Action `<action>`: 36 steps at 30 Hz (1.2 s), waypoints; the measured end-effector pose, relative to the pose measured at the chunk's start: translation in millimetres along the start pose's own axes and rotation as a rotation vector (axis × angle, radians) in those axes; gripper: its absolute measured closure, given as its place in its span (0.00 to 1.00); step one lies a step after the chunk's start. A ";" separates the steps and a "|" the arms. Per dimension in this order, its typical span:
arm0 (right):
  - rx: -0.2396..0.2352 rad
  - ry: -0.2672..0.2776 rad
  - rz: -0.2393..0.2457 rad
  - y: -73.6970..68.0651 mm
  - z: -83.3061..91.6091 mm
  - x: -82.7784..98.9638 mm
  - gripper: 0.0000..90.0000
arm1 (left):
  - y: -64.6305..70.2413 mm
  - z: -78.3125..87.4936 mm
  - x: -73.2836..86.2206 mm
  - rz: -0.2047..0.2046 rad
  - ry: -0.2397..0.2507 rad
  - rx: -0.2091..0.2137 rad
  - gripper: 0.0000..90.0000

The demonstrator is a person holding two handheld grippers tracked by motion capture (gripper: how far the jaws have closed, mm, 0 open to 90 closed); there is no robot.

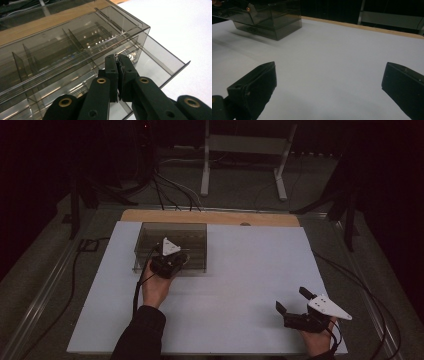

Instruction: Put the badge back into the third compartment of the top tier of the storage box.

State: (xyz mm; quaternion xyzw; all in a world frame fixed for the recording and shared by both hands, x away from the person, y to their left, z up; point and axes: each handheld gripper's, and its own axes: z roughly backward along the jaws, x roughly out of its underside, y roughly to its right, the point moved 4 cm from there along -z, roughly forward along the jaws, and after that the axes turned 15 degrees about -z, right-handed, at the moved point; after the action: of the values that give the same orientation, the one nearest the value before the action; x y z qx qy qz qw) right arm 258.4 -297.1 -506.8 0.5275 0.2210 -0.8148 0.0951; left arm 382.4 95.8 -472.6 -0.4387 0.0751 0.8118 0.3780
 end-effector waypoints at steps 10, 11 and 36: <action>0.000 -0.001 0.001 -0.4 -0.1 0.1 0.00 | 4.8 1.2 -3.1 0.026 0.042 0.066 0.72; 0.000 -0.001 0.000 -0.4 -0.1 0.1 0.00 | 4.5 1.5 -3.3 0.029 0.048 0.068 0.69; -0.002 -0.002 0.004 -0.6 -0.3 0.3 0.00 | -13.6 36.2 8.1 0.136 0.191 -0.023 0.00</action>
State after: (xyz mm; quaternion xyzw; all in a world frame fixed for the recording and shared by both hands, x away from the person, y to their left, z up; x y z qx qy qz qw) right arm 258.3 -296.4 -507.1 0.5268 0.2206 -0.8151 0.0972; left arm 365.2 126.2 -454.1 -0.5123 0.1310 0.7908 0.3081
